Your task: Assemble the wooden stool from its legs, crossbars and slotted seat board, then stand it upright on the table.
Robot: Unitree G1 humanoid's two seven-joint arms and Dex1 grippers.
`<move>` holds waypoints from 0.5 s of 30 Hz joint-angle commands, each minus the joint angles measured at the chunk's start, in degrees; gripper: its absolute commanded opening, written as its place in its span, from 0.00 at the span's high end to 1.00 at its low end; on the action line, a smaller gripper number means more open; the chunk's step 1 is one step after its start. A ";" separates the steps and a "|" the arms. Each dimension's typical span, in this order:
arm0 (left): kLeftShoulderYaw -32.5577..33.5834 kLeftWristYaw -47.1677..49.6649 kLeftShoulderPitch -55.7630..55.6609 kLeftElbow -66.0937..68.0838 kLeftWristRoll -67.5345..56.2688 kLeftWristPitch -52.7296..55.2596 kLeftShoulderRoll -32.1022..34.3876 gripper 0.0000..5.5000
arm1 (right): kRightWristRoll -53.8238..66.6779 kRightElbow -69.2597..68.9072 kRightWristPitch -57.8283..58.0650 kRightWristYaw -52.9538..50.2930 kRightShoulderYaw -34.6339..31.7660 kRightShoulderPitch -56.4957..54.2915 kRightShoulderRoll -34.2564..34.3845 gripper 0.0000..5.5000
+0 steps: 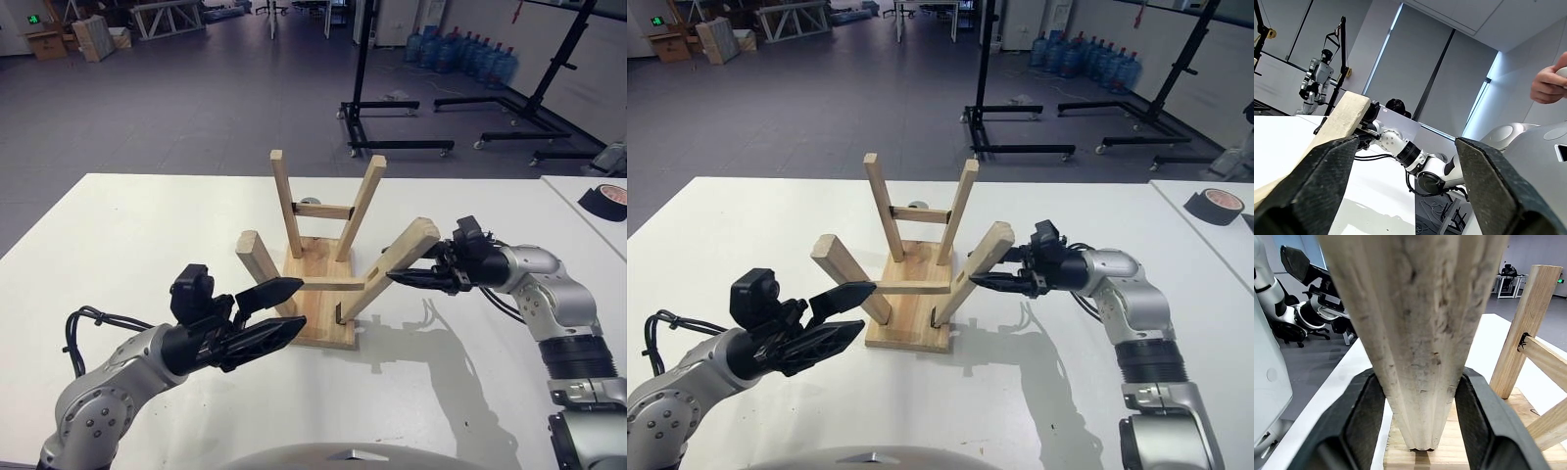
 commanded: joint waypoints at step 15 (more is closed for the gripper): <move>-1.36 0.38 2.31 -0.69 3.42 -2.39 -2.12 0.34 | -5.03 -7.18 -0.02 -6.35 5.00 4.32 -2.42 0.63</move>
